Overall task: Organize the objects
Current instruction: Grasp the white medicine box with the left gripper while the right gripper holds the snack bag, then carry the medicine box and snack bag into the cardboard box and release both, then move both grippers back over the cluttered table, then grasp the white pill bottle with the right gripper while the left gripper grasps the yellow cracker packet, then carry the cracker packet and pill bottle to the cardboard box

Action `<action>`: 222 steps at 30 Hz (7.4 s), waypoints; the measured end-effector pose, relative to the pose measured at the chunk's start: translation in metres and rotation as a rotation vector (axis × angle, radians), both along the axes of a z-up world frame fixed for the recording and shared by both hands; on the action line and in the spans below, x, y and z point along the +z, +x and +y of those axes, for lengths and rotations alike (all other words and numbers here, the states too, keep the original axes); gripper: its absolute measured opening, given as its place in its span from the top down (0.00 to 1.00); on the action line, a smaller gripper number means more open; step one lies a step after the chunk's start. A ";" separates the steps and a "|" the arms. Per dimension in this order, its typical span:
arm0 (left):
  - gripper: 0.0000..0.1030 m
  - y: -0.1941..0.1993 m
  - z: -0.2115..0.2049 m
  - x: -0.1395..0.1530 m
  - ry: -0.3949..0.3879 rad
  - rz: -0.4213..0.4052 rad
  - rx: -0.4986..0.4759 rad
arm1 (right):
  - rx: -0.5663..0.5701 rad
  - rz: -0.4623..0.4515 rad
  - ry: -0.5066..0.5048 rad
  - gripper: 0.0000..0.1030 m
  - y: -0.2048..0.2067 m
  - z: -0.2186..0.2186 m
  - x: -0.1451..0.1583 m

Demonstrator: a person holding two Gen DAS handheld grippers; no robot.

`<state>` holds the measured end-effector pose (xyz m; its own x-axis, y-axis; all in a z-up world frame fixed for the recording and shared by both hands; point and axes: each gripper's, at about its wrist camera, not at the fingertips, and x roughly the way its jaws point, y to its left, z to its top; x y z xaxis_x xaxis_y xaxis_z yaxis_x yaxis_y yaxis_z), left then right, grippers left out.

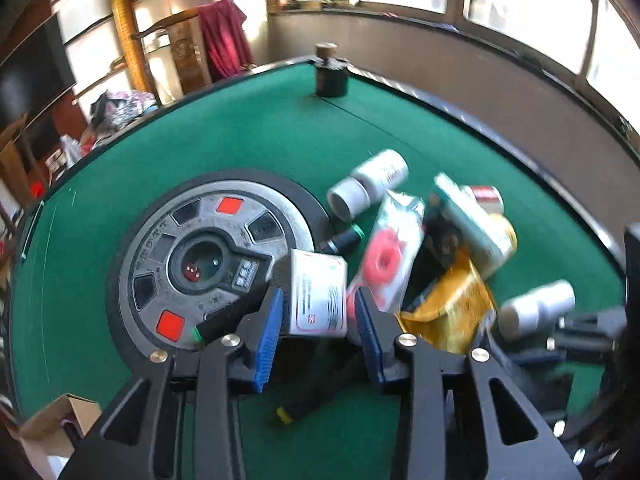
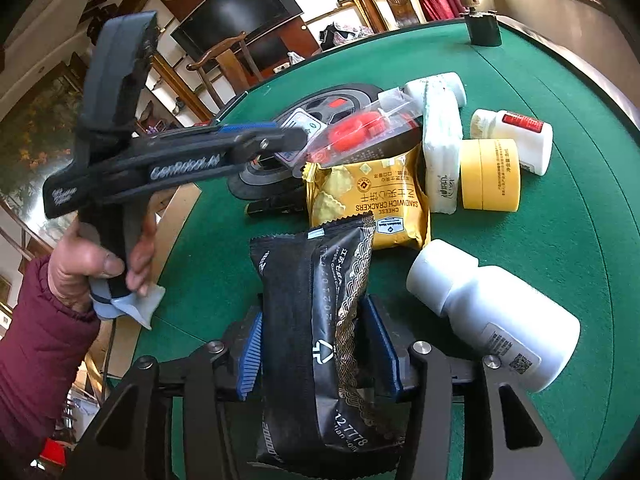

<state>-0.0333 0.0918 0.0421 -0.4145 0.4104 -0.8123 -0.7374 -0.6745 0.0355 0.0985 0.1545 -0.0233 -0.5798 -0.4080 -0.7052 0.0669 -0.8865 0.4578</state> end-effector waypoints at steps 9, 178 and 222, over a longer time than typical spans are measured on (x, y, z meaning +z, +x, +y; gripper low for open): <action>0.54 0.002 0.010 -0.023 -0.125 0.069 -0.008 | 0.000 0.001 -0.010 0.47 -0.001 0.000 -0.001; 0.03 0.142 -0.140 0.003 0.281 -0.215 0.517 | -0.204 -0.117 -0.093 0.04 -0.023 0.080 0.013; 0.57 0.071 0.068 -0.026 -0.150 0.017 -0.233 | -0.121 -0.047 0.002 0.62 0.040 0.071 0.001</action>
<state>0.0379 0.1597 0.0158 -0.3370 0.3716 -0.8650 -0.8705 -0.4730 0.1360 0.1387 0.2255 -0.0222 -0.5914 -0.3355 -0.7333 -0.0621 -0.8877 0.4562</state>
